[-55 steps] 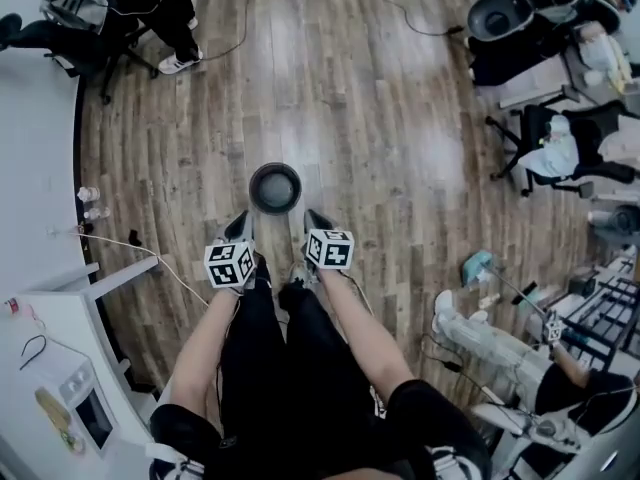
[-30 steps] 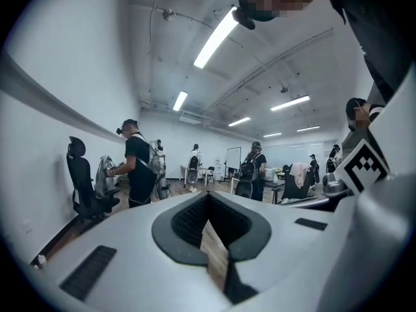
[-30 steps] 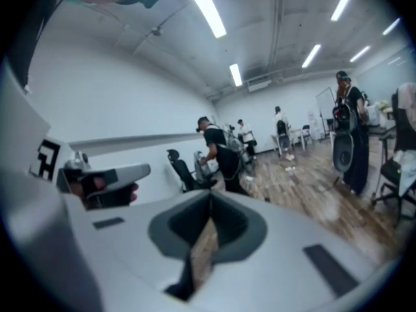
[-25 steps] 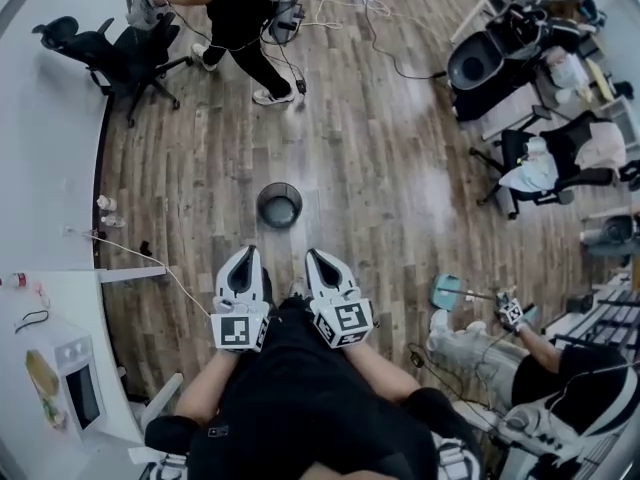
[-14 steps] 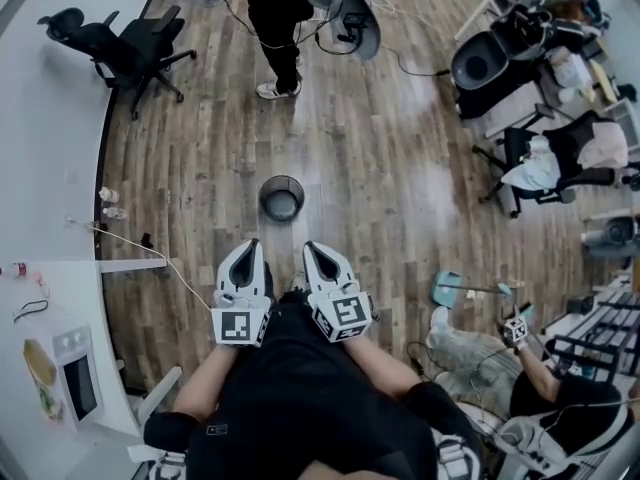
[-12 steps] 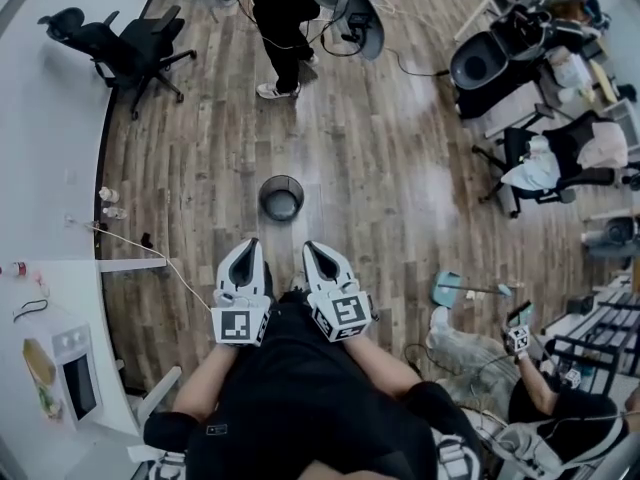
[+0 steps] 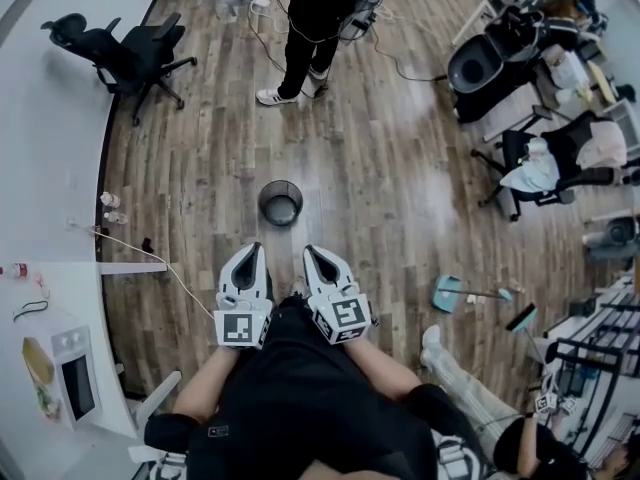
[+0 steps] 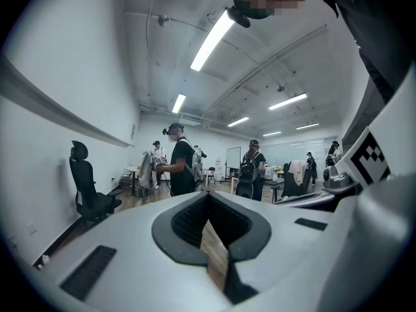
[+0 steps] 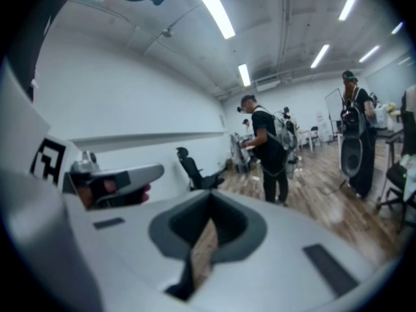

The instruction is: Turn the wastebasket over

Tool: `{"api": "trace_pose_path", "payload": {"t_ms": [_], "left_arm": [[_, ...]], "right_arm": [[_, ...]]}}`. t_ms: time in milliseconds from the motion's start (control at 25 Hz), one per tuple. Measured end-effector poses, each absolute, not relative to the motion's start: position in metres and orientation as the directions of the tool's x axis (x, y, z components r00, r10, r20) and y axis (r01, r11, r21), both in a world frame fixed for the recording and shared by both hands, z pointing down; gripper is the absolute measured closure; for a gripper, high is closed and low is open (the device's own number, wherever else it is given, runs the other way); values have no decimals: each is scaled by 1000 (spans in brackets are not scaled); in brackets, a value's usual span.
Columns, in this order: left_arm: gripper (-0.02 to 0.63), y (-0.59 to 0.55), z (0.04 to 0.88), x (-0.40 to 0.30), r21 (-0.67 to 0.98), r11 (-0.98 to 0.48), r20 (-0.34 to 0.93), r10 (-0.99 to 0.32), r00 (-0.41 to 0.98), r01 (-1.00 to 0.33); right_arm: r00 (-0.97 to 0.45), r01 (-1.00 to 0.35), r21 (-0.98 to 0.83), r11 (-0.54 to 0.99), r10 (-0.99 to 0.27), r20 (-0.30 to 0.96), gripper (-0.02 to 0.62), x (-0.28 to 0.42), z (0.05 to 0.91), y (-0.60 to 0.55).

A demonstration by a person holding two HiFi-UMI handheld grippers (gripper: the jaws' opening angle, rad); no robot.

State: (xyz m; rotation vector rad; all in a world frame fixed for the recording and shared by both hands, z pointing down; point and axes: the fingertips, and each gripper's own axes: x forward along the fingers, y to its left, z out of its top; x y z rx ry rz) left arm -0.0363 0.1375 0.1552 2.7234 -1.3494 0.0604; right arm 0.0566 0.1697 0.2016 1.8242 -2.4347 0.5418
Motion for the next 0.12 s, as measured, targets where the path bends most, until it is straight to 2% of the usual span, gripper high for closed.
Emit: {"api": "trace_pose_path", "payload": {"t_ms": [120], "left_arm": [[571,144,157,-38,75,-605,86,-788,609,-793]], "right_arm": [[-307,-938,-245,246,-917,253,563,54,203,177]]}}
